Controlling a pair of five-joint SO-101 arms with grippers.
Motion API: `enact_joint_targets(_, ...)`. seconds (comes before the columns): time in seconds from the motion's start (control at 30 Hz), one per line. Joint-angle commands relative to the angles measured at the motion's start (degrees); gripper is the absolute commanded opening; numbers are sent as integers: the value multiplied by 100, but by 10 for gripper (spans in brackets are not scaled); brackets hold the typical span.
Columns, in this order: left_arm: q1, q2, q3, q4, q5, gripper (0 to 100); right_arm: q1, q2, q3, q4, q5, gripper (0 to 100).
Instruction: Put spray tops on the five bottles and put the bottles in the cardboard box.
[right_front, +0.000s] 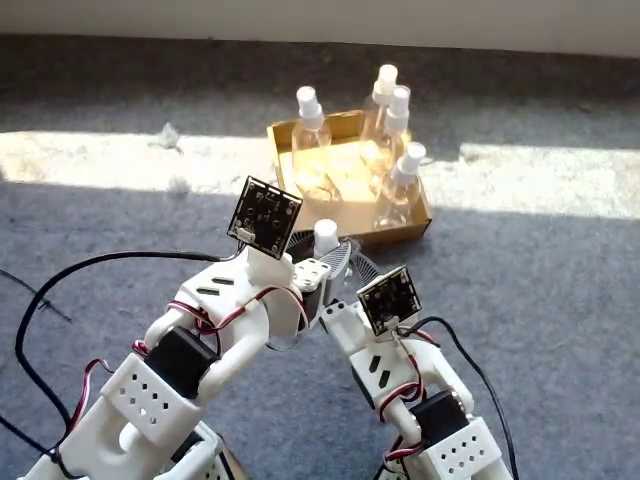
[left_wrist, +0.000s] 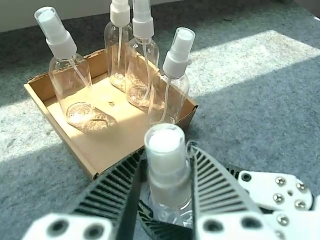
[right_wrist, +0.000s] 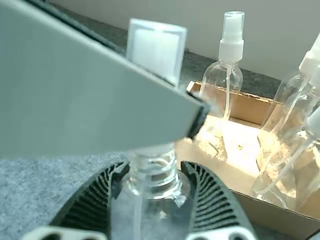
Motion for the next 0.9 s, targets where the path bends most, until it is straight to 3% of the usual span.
enact_joint_targets(0.0, 84, -110, 4, 9, -105, 4, 84, -75, 13, -13, -62, 5)
enact_joint_targets(0.87, 391, -110, 198, -9, -923, 14, 13, -75, -611, 4, -44, 5)
